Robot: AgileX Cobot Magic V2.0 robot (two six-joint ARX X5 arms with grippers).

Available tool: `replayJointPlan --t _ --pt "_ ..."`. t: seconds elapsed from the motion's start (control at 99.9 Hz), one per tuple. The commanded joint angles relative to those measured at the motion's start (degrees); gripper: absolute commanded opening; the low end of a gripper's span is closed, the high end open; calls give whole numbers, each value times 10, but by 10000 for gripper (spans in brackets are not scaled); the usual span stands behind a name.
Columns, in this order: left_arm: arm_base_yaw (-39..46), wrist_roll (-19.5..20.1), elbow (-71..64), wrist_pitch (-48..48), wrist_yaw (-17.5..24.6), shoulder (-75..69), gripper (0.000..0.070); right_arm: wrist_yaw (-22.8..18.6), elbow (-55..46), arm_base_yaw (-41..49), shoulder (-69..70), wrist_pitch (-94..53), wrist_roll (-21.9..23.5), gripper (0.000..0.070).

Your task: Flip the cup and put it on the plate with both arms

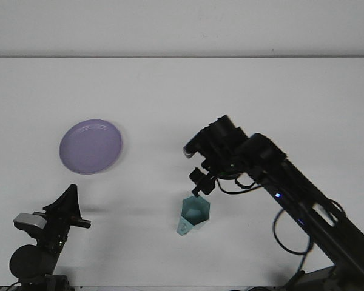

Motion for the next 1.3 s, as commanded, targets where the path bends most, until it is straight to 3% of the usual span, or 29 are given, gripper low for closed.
replayJointPlan --t 0.0,0.15,0.42,0.62,0.841,1.051,1.151,1.291 --pt "-1 -33 26 -8 20 12 12 -1 -16 -12 -33 40 6 379" --pt "-1 -33 106 -69 24 73 12 5 -130 -68 -156 182 32 378" --pt "-14 -31 292 -188 125 283 12 20 -400 -161 -363 411 65 377" --pt "-68 18 444 -324 137 436 12 46 -552 -197 -490 538 75 377" --pt "-158 63 571 -449 136 573 12 94 -645 -211 -582 583 75 377" --pt "-249 74 655 -529 133 676 20 95 -664 -216 -619 577 71 377" --pt "-290 71 680 -548 132 716 115 95 -664 -216 -621 577 70 377" --pt "-338 54 709 -571 132 763 369 95 -664 -216 -620 577 70 377"
